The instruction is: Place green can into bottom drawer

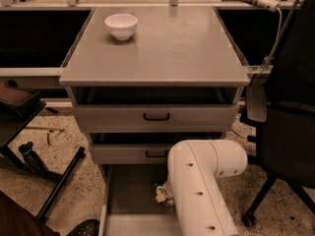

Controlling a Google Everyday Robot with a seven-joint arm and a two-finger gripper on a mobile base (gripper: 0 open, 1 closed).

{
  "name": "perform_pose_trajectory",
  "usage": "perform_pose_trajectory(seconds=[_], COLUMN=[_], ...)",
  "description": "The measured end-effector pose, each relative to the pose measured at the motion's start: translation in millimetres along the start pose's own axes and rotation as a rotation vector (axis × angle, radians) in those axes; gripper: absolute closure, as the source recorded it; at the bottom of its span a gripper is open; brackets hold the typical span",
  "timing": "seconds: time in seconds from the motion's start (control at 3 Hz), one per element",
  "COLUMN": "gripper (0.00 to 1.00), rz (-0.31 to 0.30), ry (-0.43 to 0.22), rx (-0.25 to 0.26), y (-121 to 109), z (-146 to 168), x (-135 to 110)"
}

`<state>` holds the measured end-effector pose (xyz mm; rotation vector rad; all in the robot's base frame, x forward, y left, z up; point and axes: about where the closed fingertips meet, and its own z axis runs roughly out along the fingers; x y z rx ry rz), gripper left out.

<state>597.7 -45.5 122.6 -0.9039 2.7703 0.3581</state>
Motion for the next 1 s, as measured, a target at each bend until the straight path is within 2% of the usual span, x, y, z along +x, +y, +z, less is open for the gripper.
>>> perform_pose_trajectory(seconds=[0.33,0.67,1.0], gripper=[0.14,0.00,0.00], rz=[0.000,0.000,0.000], ry=[0.000,0.000,0.000], rx=[0.000,0.000,0.000], y=[0.0,0.0,0.1], z=[0.0,0.0,0.1], x=[0.0,0.0,0.1])
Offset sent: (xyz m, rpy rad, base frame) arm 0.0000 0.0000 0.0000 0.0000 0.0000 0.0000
